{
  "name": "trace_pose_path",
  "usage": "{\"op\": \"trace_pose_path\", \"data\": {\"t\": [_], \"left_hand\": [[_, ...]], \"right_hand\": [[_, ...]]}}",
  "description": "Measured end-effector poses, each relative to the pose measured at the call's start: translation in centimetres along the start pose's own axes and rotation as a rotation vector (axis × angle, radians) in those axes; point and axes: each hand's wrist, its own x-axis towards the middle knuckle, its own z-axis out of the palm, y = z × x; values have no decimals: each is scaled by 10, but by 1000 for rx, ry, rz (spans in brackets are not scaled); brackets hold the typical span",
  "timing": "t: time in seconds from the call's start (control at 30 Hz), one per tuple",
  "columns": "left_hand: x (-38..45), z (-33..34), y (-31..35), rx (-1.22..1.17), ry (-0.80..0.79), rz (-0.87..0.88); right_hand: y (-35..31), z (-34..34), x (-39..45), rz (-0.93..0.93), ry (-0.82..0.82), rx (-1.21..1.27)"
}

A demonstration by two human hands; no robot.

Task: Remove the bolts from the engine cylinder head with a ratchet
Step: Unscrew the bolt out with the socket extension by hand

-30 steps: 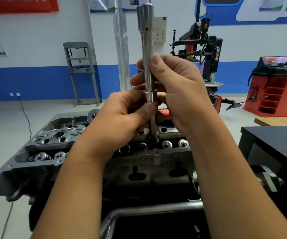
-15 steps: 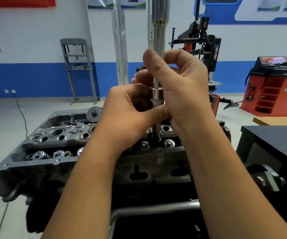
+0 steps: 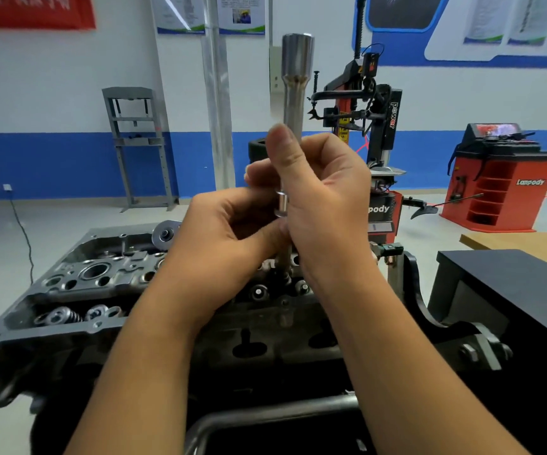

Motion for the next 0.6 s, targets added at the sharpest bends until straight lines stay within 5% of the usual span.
{"op": "trace_pose_path", "data": {"t": [0.1,0.33,0.5,0.6], "left_hand": [[-1,-2,1,-83,-88,-56],[0,1,0,28,99,6],[-1,-3,-4,-122,-78,-68],[-1,-1,-2,-43,-39,-18]], "right_hand": [[2,0,0,-18,-41,-45],[8,-2,-2,18,-42,-41],[8,-4,1,-11,-13,-31],[8,-4,0,-42,-11,-49]]}}
